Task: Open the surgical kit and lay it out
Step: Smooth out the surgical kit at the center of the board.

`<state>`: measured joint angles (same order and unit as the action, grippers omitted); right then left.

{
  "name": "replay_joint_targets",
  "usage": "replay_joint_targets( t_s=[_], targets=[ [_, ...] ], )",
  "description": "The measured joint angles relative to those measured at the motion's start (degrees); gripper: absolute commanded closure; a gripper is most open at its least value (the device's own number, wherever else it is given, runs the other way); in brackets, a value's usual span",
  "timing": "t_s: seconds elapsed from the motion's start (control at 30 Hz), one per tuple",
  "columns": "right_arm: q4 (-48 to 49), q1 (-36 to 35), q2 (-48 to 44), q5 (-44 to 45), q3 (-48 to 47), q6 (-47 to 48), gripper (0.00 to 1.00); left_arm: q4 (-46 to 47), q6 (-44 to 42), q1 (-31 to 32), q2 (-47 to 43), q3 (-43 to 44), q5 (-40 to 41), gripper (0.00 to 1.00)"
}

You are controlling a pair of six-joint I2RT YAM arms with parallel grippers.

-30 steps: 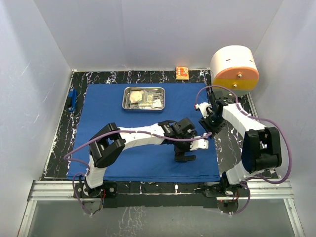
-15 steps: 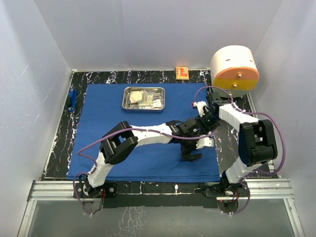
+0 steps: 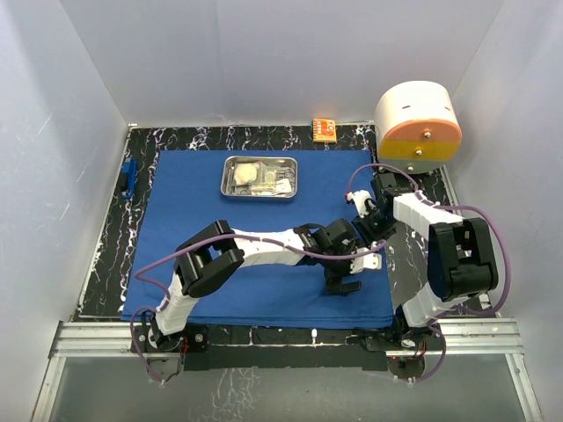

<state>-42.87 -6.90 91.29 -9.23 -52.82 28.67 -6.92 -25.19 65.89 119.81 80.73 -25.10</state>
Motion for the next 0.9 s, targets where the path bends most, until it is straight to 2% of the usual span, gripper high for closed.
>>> replay_joint_targets(
  t_s=[0.17,0.3,0.47,0.67,0.8,0.9],
  targets=[
    [-2.64,0.63,-1.40,2.03,0.76,0.90,0.59,0.20,0.85,1.75,-0.07,0.07,-0.83,0.10],
    [-5.84,1.64,-1.99,4.81,-0.44,1.46,0.56,-3.65,1.25,2.80,-0.07,1.90,-0.61,0.07],
    [-7.26,2.14,-1.95,4.72,-6.14,1.09,0.55,-8.74,0.76,3.63,-0.07,4.66,1.95,0.05],
    [-4.52,2.12,1.53,2.27,-12.96,-1.75,0.56,-13.55,-0.79,3.37,-0.70,9.33,6.45,0.05],
    [-1.22,1.60,6.23,-0.15,-17.97,-4.13,0.56,-16.83,-1.22,0.31,-4.37,9.35,8.70,0.05],
    [1.42,0.76,9.16,-1.09,-21.20,-5.66,0.56,-18.29,-0.92,-5.33,-9.35,8.90,9.51,0.05]
  ],
)
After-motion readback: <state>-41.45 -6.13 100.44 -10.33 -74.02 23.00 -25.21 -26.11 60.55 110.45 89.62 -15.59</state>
